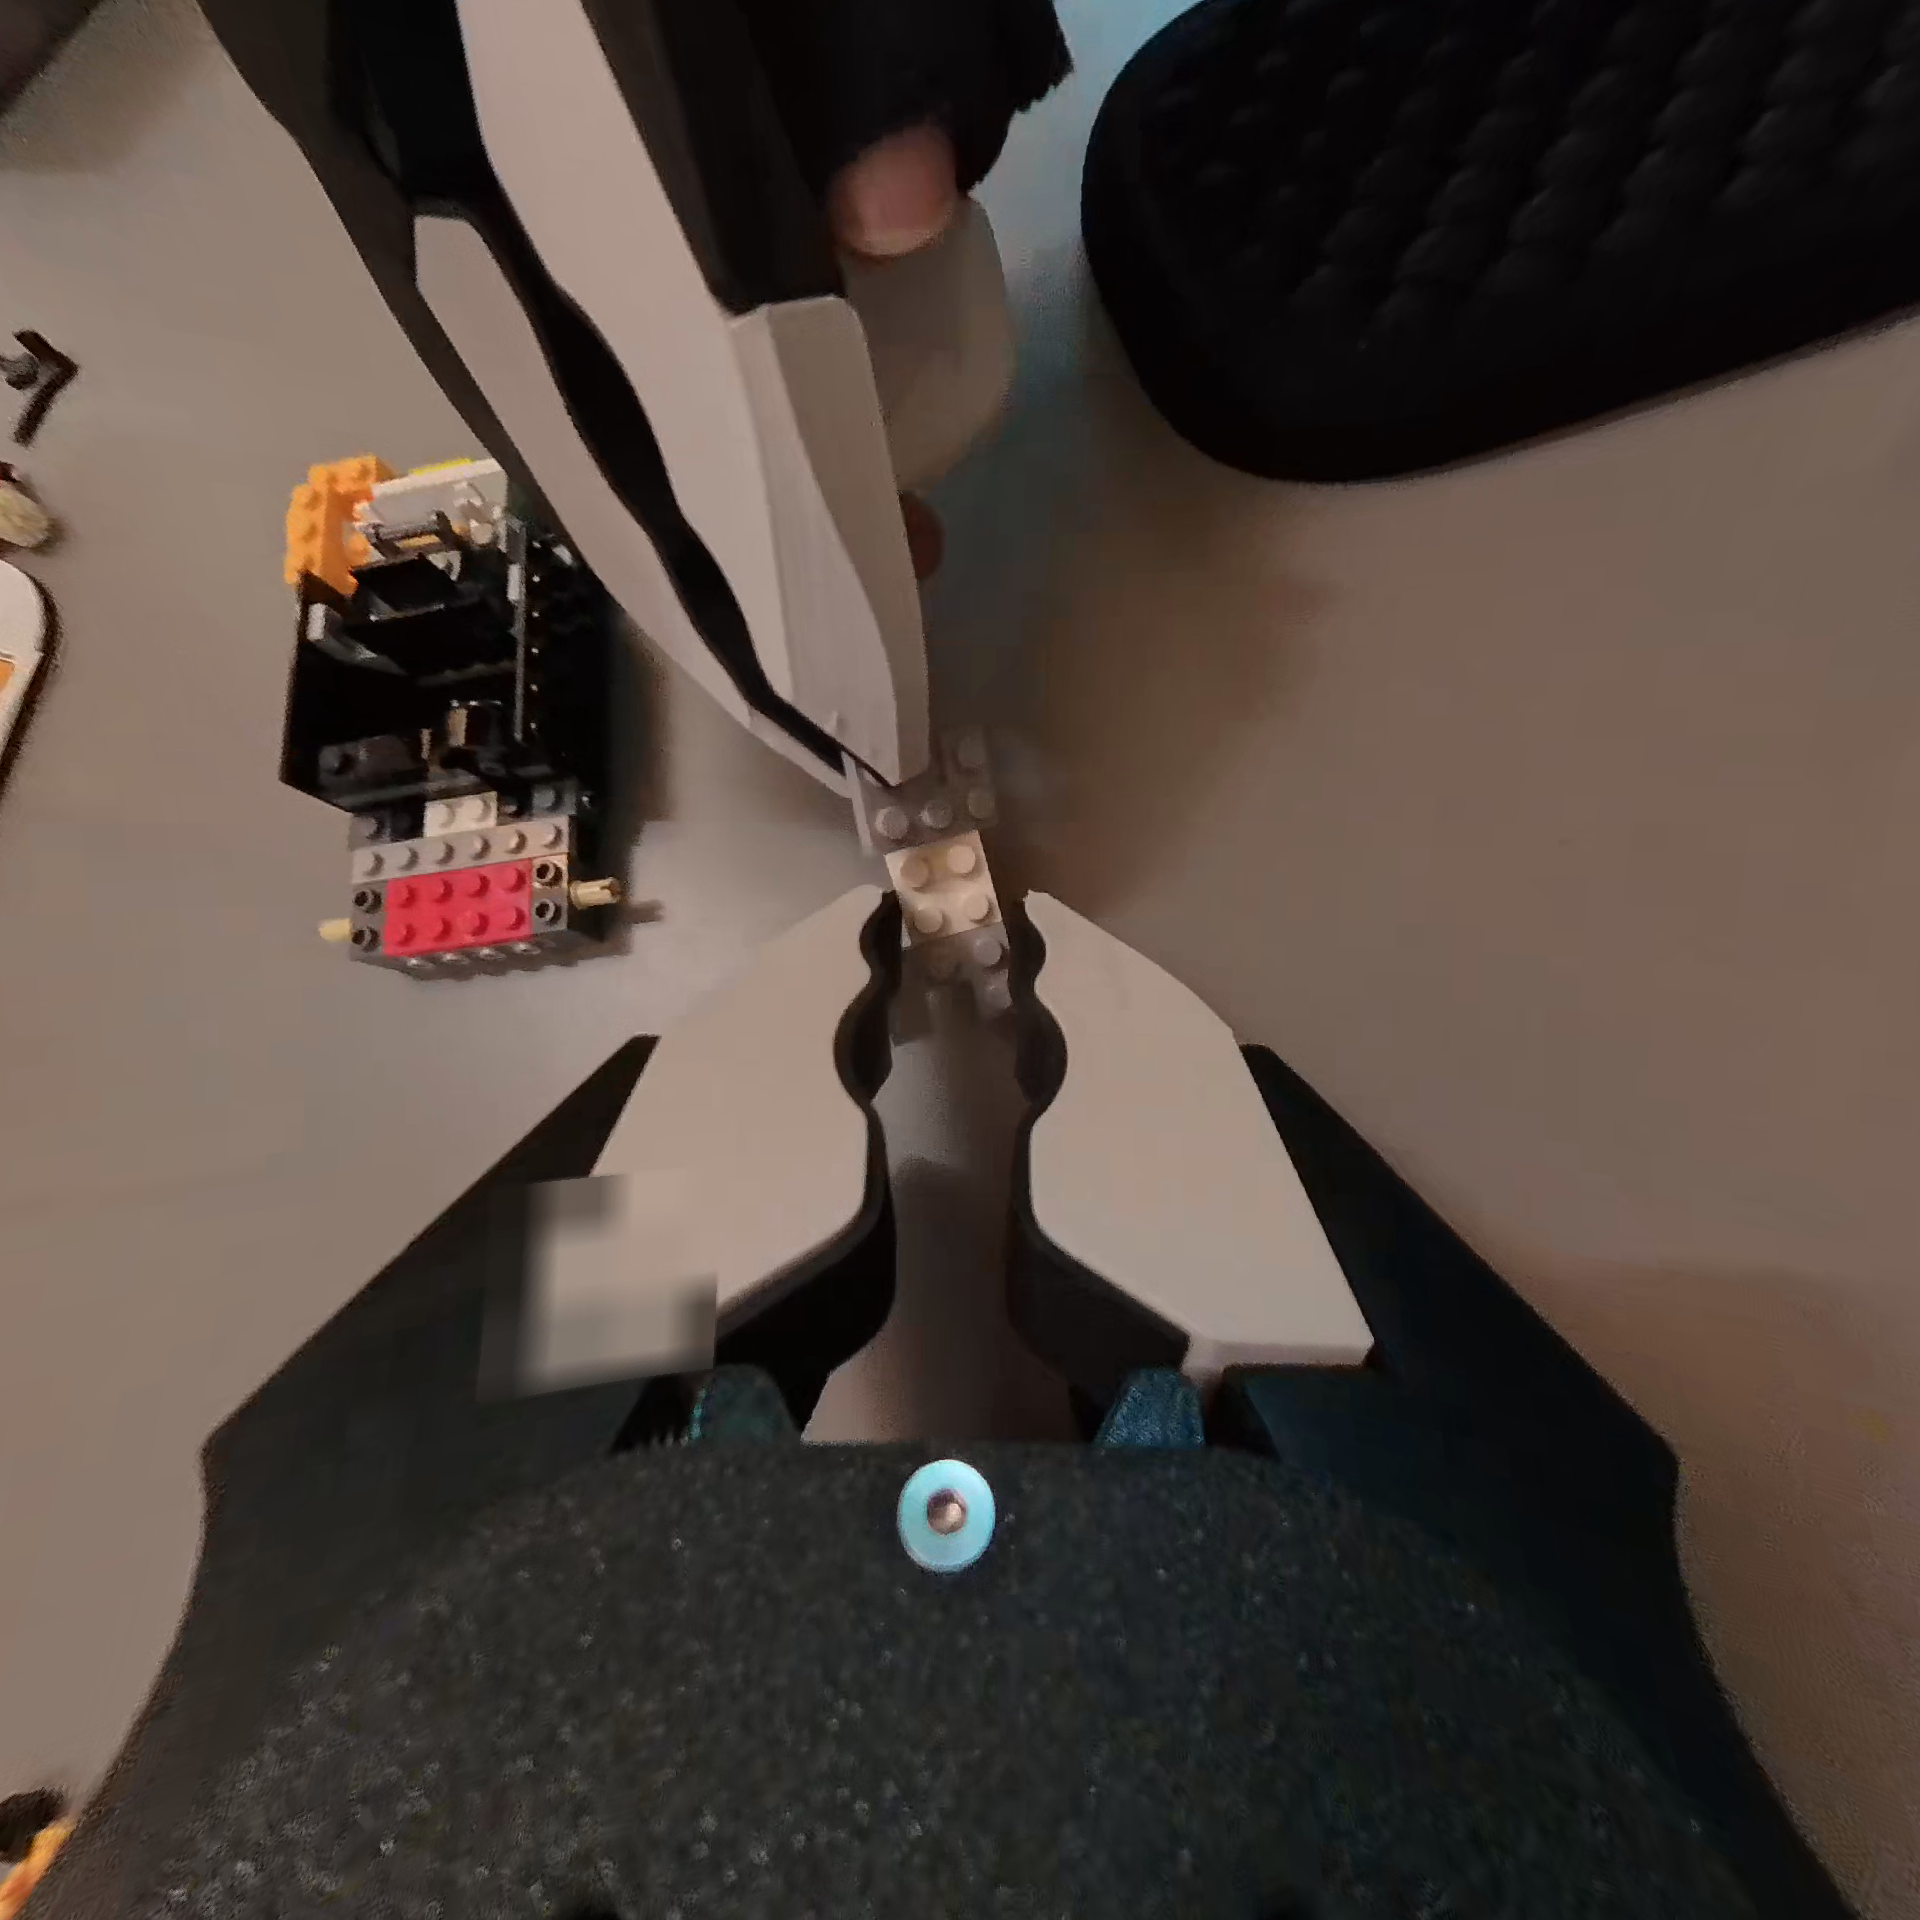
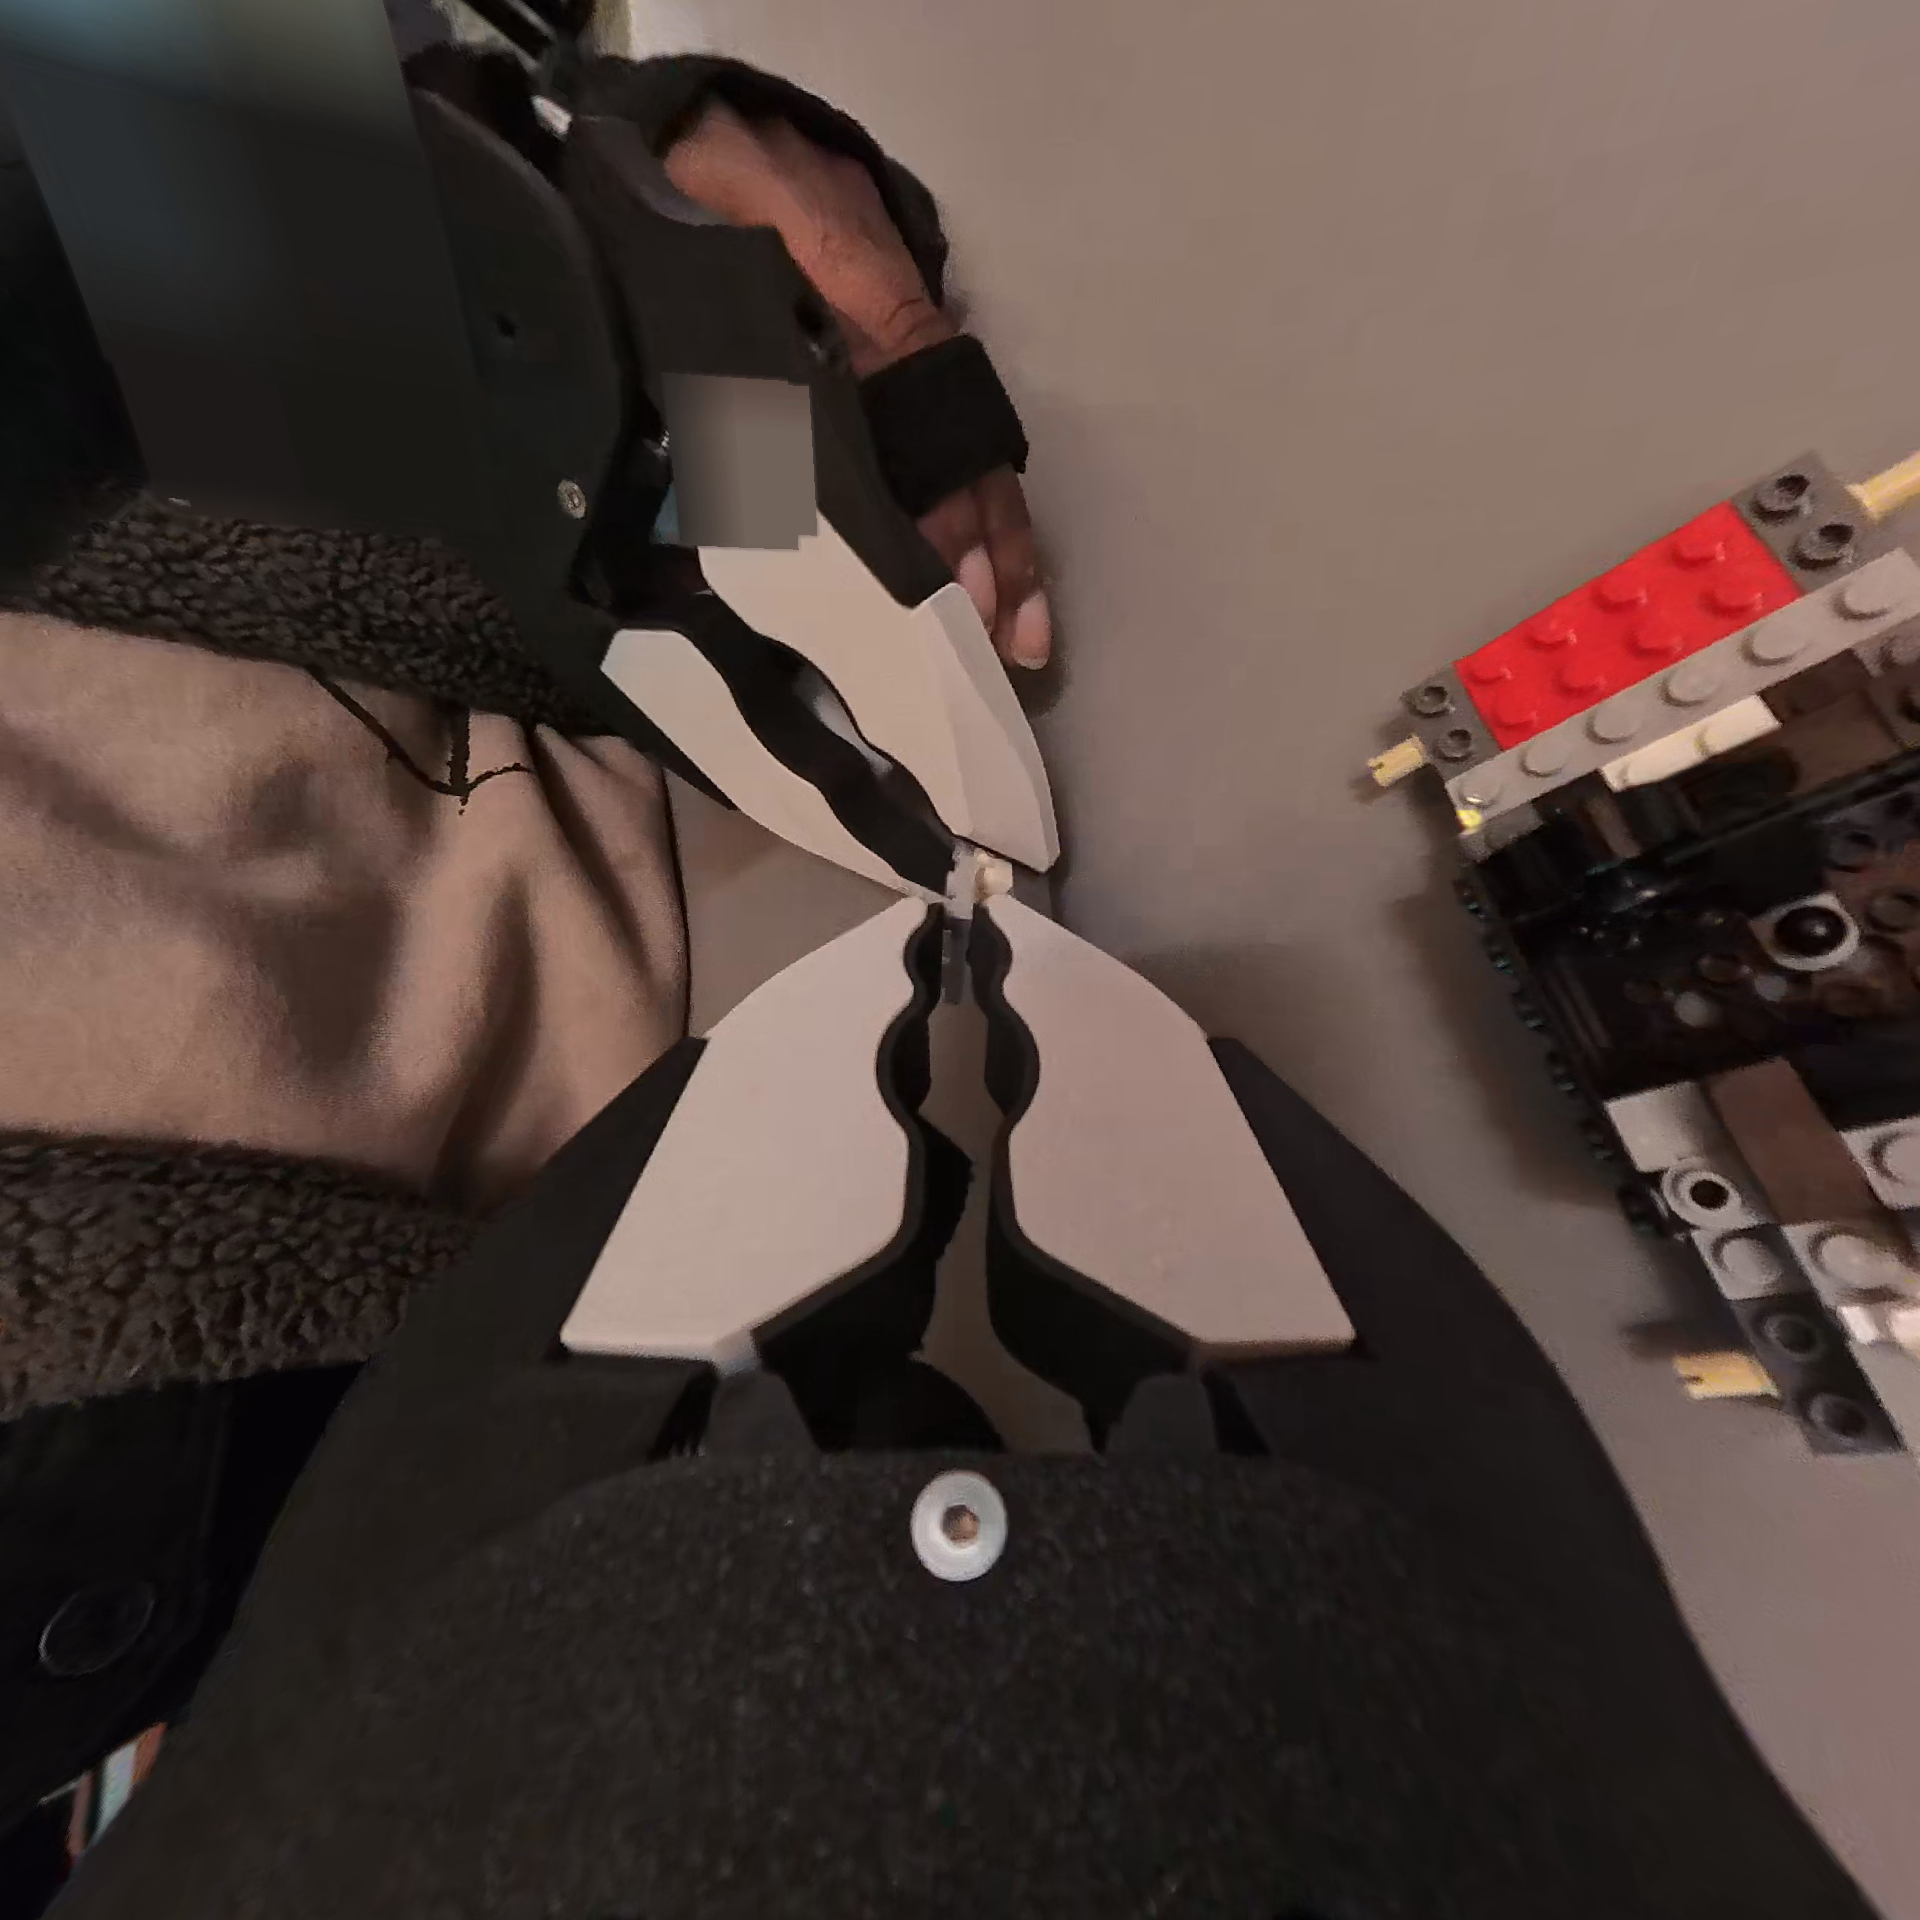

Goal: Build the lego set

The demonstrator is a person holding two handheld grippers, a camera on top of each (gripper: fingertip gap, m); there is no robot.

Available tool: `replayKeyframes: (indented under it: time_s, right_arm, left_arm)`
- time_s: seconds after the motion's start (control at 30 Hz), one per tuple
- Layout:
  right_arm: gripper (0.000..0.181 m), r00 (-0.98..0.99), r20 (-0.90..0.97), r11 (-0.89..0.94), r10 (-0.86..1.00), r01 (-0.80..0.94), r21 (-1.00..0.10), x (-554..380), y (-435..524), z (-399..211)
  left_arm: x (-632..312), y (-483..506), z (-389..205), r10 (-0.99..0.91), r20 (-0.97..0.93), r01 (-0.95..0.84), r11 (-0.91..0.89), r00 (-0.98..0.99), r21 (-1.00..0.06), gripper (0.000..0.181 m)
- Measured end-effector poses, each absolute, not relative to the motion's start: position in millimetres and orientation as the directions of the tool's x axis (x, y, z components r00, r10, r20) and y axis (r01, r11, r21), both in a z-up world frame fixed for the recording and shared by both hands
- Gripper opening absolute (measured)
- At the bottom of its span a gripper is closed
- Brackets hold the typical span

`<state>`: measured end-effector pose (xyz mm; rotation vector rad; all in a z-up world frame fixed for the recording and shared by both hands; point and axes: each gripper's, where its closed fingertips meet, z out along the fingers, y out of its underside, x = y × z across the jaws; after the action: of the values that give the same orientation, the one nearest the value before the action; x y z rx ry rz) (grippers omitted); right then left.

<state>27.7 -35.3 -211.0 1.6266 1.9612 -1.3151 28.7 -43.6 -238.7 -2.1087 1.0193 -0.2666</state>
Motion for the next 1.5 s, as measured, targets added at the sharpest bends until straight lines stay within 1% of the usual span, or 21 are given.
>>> replayKeyframes:
  time_s: [0.03,0.2,0.37,0.63,0.8,1.07,1.37,1.5]
  right_arm:
    - [0.005,-0.316,-0.693,-0.044,0.648,0.893,-0.448,27.8,-34.2,-210.4]
    - [0.005,-0.232,-0.693,-0.083,0.683,0.917,-0.389,24.0,-29.8,-203.4]
    - [0.005,-0.163,-0.685,-0.130,0.710,0.926,-0.355,21.1,-25.8,-197.2]
    - [0.006,-0.134,-0.637,-0.125,0.759,0.930,-0.346,20.0,-23.5,-189.0]
    - [0.007,-0.151,-0.592,-0.104,0.791,0.921,-0.374,17.9,-24.9,-186.5]
    - [0.008,-0.174,-0.542,-0.089,0.822,0.901,-0.425,15.1,-25.1,-184.1]
    - [0.009,-0.226,-0.480,-0.061,0.848,0.857,-0.511,8.9,-26.3,-169.5]
    - [0.010,-0.244,-0.469,-0.047,0.849,0.849,-0.526,8.9,-26.6,-165.6]
  left_arm:
    - [28.2,-42.9,-238.0,-0.737,-0.145,-0.583,-0.381,0.660,-0.718,0.019]
    - [26.6,-38.7,-231.0,-0.714,-0.193,-0.575,-0.341,0.673,-0.744,0.019]
    - [23.8,-36.4,-225.2,-0.693,-0.223,-0.567,-0.317,0.685,-0.760,0.019]
    - [23.8,-34.2,-214.4,-0.667,-0.284,-0.571,-0.257,0.689,-0.780,0.019]
    - [24.7,-34.1,-209.5,-0.659,-0.288,-0.559,-0.242,0.695,-0.793,0.019]
    - [25.9,-33.7,-205.0,-0.653,-0.241,-0.508,-0.254,0.718,-0.823,0.019]
    - [23.5,-30.2,-190.8,-0.625,-0.161,-0.395,-0.254,0.764,-0.883,0.020]
    - [23.2,-30.0,-186.3,-0.621,-0.145,-0.367,-0.246,0.770,-0.897,0.020]
